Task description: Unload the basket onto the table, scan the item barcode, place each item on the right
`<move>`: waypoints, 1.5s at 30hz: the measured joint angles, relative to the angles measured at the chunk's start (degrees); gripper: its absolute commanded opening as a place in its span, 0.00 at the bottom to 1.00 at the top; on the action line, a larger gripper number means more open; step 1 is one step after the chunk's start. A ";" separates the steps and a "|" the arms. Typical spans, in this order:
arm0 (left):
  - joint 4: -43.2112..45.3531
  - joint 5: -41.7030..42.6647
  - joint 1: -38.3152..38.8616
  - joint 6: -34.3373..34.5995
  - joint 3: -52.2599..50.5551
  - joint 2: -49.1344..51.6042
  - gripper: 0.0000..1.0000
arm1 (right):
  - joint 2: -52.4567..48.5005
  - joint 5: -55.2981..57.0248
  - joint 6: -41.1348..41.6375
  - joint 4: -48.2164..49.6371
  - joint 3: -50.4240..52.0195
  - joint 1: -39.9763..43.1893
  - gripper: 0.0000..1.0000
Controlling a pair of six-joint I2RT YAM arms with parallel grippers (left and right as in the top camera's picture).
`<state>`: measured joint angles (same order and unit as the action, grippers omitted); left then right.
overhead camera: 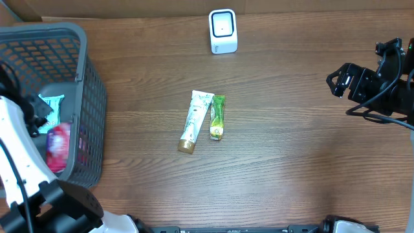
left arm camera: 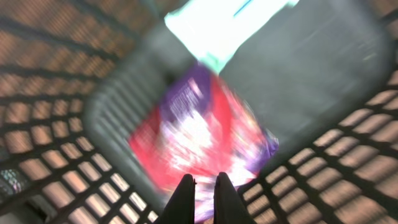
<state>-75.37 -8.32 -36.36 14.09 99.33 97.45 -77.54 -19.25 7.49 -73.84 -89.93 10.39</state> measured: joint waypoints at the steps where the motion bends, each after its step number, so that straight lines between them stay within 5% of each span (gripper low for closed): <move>1: -1.05 0.22 0.00 -0.37 2.45 -0.11 0.04 | 0.00 0.00 0.00 0.04 0.00 0.00 1.00; 4: -2.54 0.70 0.00 -0.87 5.68 -0.42 0.11 | 0.00 0.00 0.00 0.07 0.00 0.00 1.00; 7: -3.15 1.09 0.00 -1.31 5.79 -0.33 0.50 | 0.00 0.02 -0.02 0.04 0.00 0.00 1.00; 11: -2.71 1.49 0.00 -1.73 4.33 -0.31 0.81 | 0.00 0.02 0.00 0.07 0.00 0.00 1.00; 23: 9.81 4.28 0.00 -3.85 -15.61 1.57 1.00 | 0.00 0.00 0.00 0.07 0.00 0.00 1.00; 30: 20.00 4.17 0.00 -4.02 -25.03 1.62 1.00 | 0.00 0.02 0.00 -0.39 0.00 0.00 1.00; 38: 26.36 4.28 0.00 -4.00 -29.70 1.29 0.87 | 0.00 0.00 0.02 -0.37 0.00 0.00 1.00; 40: 28.52 4.26 0.00 -4.02 -31.32 0.66 0.69 | 0.00 0.00 0.00 -0.37 0.00 0.00 1.00; 43: 31.52 4.28 0.17 -4.15 -33.88 -0.46 0.20 | 0.00 0.00 0.00 -0.42 0.00 0.00 1.00; 45: 32.13 4.26 0.35 -4.20 -34.86 -1.29 0.04 | 0.00 0.00 0.02 -0.37 0.00 0.00 1.00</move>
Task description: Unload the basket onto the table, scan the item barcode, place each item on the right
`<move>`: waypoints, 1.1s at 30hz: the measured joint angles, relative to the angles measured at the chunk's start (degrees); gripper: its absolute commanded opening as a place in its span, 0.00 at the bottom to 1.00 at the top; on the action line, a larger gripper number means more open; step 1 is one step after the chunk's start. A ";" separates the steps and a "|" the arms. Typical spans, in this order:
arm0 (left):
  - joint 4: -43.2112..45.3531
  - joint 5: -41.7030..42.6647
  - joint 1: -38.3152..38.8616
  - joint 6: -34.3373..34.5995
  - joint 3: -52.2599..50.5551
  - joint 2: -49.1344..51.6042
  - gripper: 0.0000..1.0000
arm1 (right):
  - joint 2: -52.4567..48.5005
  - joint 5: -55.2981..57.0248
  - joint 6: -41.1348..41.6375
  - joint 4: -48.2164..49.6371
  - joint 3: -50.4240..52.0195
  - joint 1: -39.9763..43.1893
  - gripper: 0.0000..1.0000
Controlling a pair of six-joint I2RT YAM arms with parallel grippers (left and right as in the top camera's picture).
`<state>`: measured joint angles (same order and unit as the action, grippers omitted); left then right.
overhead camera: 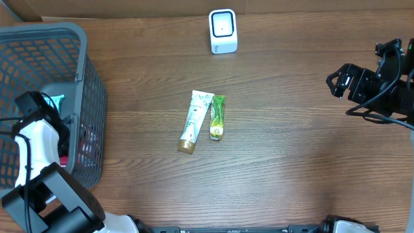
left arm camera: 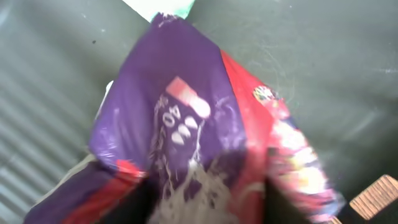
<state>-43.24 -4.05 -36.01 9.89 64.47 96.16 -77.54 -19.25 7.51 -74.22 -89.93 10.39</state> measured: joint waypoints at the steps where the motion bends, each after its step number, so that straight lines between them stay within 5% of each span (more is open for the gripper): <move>1: 0.02 0.00 0.00 0.02 -0.15 -0.24 0.04 | 0.00 0.00 -0.02 0.00 0.00 0.00 1.00; 11: -7.28 -0.07 -0.02 0.00 4.04 0.92 0.04 | 0.00 0.00 -0.02 0.00 0.00 0.00 1.00; 17: -22.64 -0.42 -0.02 -0.02 17.33 3.63 0.04 | 0.00 0.00 0.00 -0.28 0.00 0.00 1.00; 23: -28.35 -0.68 -0.02 -0.02 33.11 3.50 0.04 | 0.00 0.00 0.00 -0.68 0.00 0.00 1.00; 24: -28.48 -0.68 -0.02 -0.02 33.99 3.39 0.14 | 0.00 0.02 -0.02 -0.83 0.00 0.00 1.00; 25: -28.61 -0.68 -0.02 -0.20 34.45 3.30 0.35 | 0.00 0.00 -0.02 -0.87 0.00 0.00 1.00; 26: -28.81 -0.79 -0.02 -0.50 34.47 3.26 0.83 | 0.00 0.00 -0.02 -0.92 0.00 0.00 1.00; 27: -29.22 -0.81 -0.02 -0.37 34.40 3.28 1.00 | 0.00 0.00 -0.02 -0.96 0.00 0.00 1.00; 33: -27.67 -0.48 -1.62 1.09 27.78 3.19 1.00 | 0.00 0.00 0.00 -0.92 0.00 0.00 1.00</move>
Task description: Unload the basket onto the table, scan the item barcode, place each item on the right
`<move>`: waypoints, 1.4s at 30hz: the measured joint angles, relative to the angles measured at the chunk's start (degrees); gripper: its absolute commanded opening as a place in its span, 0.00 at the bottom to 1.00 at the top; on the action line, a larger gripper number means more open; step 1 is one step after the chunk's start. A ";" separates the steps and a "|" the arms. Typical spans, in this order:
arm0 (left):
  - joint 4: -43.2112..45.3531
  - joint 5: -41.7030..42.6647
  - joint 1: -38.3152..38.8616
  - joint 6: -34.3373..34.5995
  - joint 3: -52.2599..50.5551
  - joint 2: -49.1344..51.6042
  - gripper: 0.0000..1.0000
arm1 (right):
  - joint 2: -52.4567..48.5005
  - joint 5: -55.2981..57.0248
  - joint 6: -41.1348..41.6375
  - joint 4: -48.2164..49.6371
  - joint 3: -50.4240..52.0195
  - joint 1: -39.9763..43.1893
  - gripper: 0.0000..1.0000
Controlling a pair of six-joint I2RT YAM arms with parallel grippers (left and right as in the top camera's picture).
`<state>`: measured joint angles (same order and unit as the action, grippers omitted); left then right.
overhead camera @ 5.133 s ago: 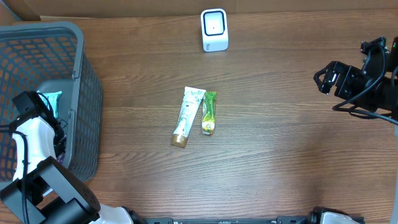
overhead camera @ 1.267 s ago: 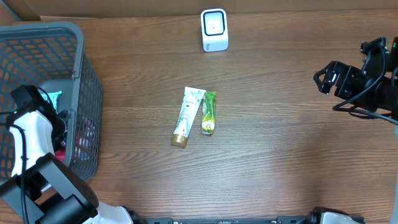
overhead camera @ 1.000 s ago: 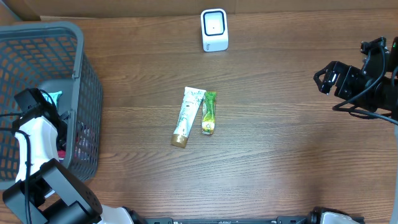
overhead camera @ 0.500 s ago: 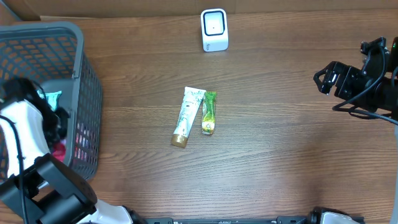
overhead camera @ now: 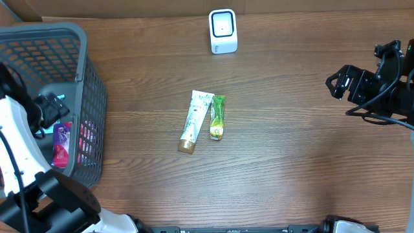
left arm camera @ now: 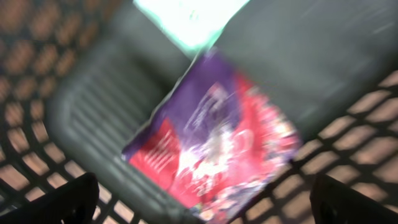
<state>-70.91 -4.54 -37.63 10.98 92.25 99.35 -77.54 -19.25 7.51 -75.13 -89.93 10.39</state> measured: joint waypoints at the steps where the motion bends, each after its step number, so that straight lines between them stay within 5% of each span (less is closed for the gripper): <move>1: 0.90 0.11 -0.83 0.02 -1.81 0.07 1.00 | 0.00 0.00 -0.02 0.07 0.00 0.00 1.00; 15: 22.69 1.79 -5.60 -3.06 -21.90 0.09 0.93 | 0.00 0.00 -0.02 0.04 0.00 0.00 1.00; 17: 25.81 2.34 -5.57 -3.41 -23.47 0.02 0.80 | 0.00 0.00 -0.04 0.07 0.00 0.00 1.00; 21: 29.90 3.80 -5.33 -3.89 -26.25 -0.70 0.11 | 0.00 0.00 -0.04 0.07 0.00 0.00 1.00; 22: 30.32 3.96 -5.20 -3.93 -26.60 -0.96 0.04 | 0.00 0.00 -0.04 0.09 0.00 0.00 1.00; 33: 24.52 3.93 -5.25 -3.91 -24.13 -1.57 0.04 | 0.00 0.00 -0.04 0.07 0.00 0.00 1.00; 42: 2.51 4.83 -4.94 -3.93 0.17 0.61 0.04 | 0.00 0.00 -0.04 0.48 0.00 0.00 1.00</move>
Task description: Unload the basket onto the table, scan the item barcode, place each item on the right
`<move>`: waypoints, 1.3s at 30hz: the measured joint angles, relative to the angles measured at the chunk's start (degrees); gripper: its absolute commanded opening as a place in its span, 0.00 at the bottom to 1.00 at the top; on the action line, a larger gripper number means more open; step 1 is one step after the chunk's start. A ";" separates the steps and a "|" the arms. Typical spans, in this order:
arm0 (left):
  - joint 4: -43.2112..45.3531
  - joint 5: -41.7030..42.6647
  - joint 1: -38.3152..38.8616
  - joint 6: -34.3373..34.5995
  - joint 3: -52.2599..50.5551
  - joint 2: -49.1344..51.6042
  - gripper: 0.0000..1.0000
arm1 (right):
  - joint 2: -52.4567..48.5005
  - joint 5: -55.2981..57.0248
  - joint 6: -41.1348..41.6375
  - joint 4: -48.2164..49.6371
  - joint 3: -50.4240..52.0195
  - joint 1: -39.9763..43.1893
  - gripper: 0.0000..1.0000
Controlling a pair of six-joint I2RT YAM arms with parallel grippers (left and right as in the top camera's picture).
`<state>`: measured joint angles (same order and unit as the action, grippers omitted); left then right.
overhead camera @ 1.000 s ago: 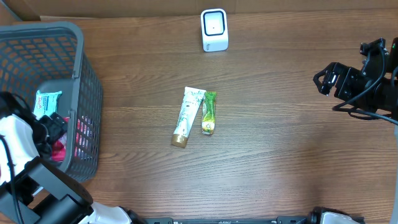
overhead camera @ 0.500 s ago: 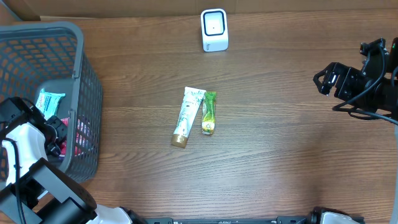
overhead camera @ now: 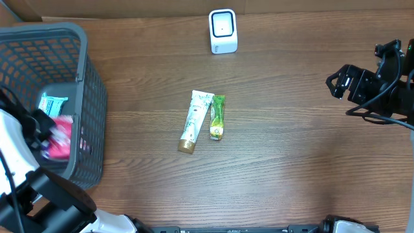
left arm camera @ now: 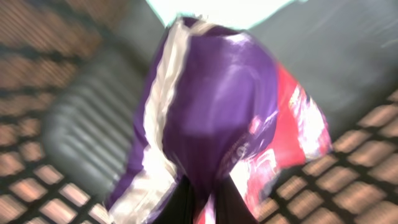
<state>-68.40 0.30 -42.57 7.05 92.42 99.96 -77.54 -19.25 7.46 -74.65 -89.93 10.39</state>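
A purple, red and white snack bag [left arm camera: 217, 106] fills the left wrist view, pinched at its lower edge by my left gripper [left arm camera: 203, 208], which is shut on it. From overhead the bag [overhead camera: 59, 139] shows pink inside the grey basket [overhead camera: 84, 77], with the left gripper [overhead camera: 44, 134] on it. The white barcode scanner [overhead camera: 223, 31] stands at the table's far edge. My right gripper [overhead camera: 336, 81] hovers at the far right, open and holding nothing.
A teal packet [overhead camera: 50, 103] lies in the basket behind the bag; it appears as a teal packet [left arm camera: 211, 9] at the top of the wrist view. A white tube [overhead camera: 196, 121] and a green tube [overhead camera: 217, 117] lie side by side mid-table.
My left gripper was open above the bag lying on the basket floor. It is now shut on the bag, which hangs close to the wrist camera. The right arm has not moved.
My left gripper was shut above the bag in the basket. Then it was down close against the bag, fingers apart. Then it stood higher and wide open with the bag flat below. Now it grips the bag inside the basket.
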 measured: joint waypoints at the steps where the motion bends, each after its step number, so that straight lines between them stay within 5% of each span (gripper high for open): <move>1: -2.12 0.00 0.13 -0.02 3.89 0.02 0.04 | 0.00 0.00 0.02 0.04 0.00 0.00 1.00; 11: -18.80 0.42 2.97 -0.02 35.30 0.02 0.04 | 0.00 -0.02 0.00 -0.02 0.00 0.00 1.00; 12: -19.67 0.44 3.34 -0.02 38.18 0.00 0.13 | 0.00 0.02 0.00 -0.09 0.00 0.00 1.00; 14: -20.11 0.46 3.78 -0.24 42.38 -0.44 0.56 | 0.00 0.02 0.00 -0.26 0.00 0.00 1.00; 16: -20.31 0.59 3.98 -0.20 43.74 -1.05 0.75 | 0.00 0.00 0.00 -0.52 0.00 0.00 1.00; 18: -20.50 0.61 3.98 -0.20 43.71 -1.27 0.82 | 0.00 -0.02 0.04 -0.66 0.00 0.00 1.00; 27: -18.58 1.36 3.98 -0.17 29.92 -0.13 0.80 | 0.00 0.00 0.00 -0.83 0.00 0.00 1.00; 39: -0.98 1.70 3.98 -0.20 3.78 1.11 0.85 | 0.00 0.00 -0.02 -1.09 0.00 0.00 1.00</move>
<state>-69.38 2.00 -38.59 6.85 96.20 101.08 -77.54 -19.25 7.44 -75.75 -89.93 10.39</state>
